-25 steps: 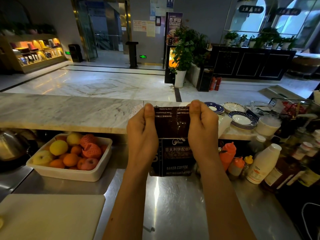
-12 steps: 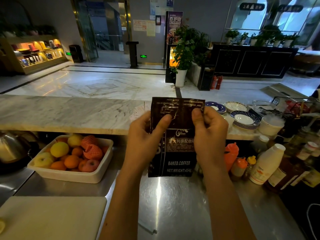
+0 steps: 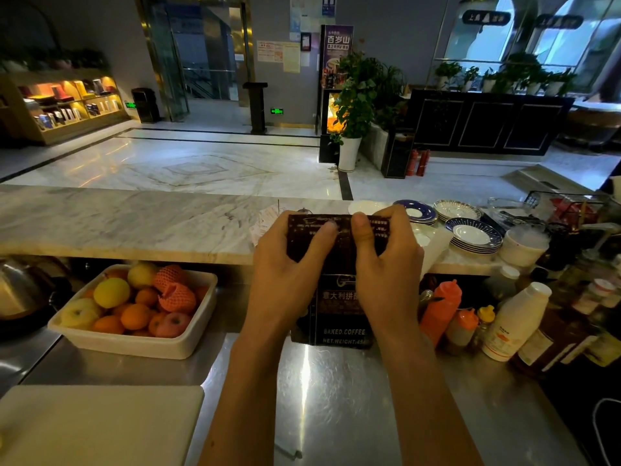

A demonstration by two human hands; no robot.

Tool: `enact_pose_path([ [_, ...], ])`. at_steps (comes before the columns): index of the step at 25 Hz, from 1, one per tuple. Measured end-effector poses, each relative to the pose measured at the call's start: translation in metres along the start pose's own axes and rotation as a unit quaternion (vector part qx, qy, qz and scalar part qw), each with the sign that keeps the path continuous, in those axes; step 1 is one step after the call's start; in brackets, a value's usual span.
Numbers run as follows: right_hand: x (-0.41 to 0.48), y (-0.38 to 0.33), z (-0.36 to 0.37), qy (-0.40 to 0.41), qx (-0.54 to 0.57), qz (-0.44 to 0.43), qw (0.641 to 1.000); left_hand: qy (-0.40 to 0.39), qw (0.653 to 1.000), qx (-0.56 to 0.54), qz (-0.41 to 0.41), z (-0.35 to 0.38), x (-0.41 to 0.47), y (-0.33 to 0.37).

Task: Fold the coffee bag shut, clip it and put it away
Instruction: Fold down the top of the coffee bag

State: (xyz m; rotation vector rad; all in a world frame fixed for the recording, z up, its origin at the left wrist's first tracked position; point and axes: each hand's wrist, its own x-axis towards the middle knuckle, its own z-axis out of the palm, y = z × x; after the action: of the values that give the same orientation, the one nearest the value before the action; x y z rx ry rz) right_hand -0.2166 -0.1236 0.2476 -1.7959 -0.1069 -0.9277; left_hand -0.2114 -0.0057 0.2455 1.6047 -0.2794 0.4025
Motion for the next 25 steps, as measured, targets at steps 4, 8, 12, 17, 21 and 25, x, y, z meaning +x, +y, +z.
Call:
enact_pose_path([
  [4,0.000,-0.003,0.001,-0.015,0.018,0.001,1.000,0.055,0.994,0.073,0.059,0.004,0.002,0.002],
  [8,-0.001,-0.002,0.000,-0.041,0.008,-0.014,0.999,0.076,0.994,0.046,0.067,0.001,0.001,-0.002],
  [12,0.004,-0.001,-0.004,-0.048,0.016,-0.012,0.999,0.072,0.996,-0.014,0.045,0.001,0.001,-0.003],
  [17,0.002,0.009,-0.015,-0.167,0.082,0.068,0.980,0.100,0.992,-0.017,0.071,-0.012,0.003,-0.010],
  [21,-0.002,0.016,-0.012,-0.156,0.071,0.049,0.984,0.101,0.991,-0.033,0.080,-0.017,0.004,-0.011],
  [25,-0.004,0.020,-0.003,-0.058,0.066,0.042,0.995,-0.019,0.994,-0.103,-0.012,-0.026,-0.011,-0.026],
])
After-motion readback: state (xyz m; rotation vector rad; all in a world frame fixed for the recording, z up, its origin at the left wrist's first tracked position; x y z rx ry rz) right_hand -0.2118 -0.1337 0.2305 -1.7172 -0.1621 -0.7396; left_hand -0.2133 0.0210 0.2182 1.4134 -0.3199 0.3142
